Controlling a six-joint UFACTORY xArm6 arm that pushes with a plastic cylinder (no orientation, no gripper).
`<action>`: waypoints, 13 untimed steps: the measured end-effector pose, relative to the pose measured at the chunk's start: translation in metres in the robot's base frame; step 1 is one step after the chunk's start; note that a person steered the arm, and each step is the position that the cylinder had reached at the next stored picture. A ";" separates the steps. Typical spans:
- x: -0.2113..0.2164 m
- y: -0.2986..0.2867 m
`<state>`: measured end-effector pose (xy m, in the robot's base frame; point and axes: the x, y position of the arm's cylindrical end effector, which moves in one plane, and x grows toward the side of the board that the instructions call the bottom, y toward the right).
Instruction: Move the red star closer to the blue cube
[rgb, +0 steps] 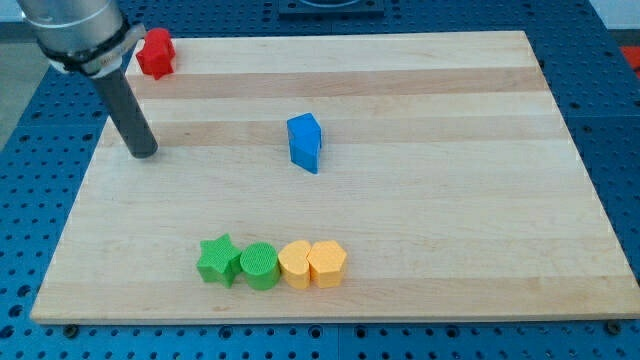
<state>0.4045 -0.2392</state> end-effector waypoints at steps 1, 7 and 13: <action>-0.025 -0.011; -0.122 -0.049; -0.170 -0.056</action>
<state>0.2346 -0.2955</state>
